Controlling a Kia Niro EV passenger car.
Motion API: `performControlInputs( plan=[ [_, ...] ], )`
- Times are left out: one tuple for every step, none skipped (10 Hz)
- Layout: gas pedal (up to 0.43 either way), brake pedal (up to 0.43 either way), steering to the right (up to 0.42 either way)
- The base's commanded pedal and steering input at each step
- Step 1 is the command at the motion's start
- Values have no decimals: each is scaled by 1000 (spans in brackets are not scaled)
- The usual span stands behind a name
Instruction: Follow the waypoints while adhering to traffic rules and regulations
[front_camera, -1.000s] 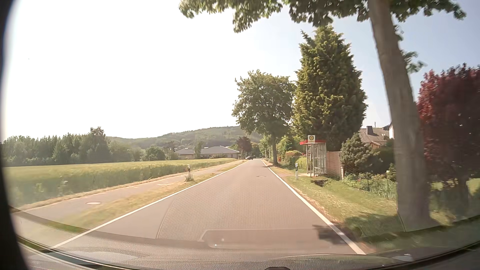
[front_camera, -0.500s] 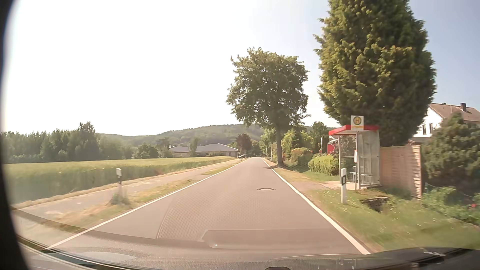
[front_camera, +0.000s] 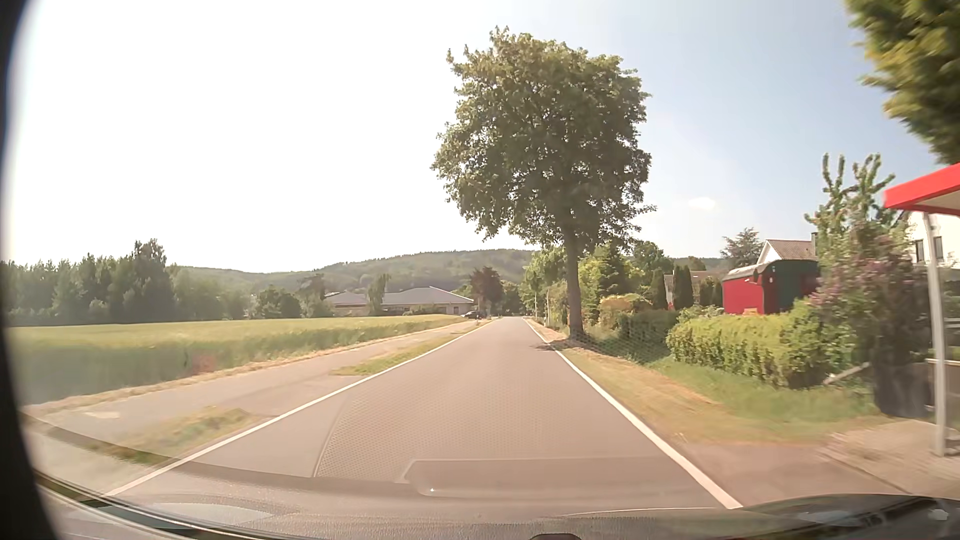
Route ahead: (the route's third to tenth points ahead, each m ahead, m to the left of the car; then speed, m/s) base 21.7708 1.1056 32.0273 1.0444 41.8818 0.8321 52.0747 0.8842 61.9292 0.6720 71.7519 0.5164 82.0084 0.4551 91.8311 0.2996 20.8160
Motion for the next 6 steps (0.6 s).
performControlInputs(
  plan=[
    [220,0,0],
    [220,0,1],
    [220,0,1],
    [220,0,1],
    [220,0,1],
    [220,0,1]
  ],
)
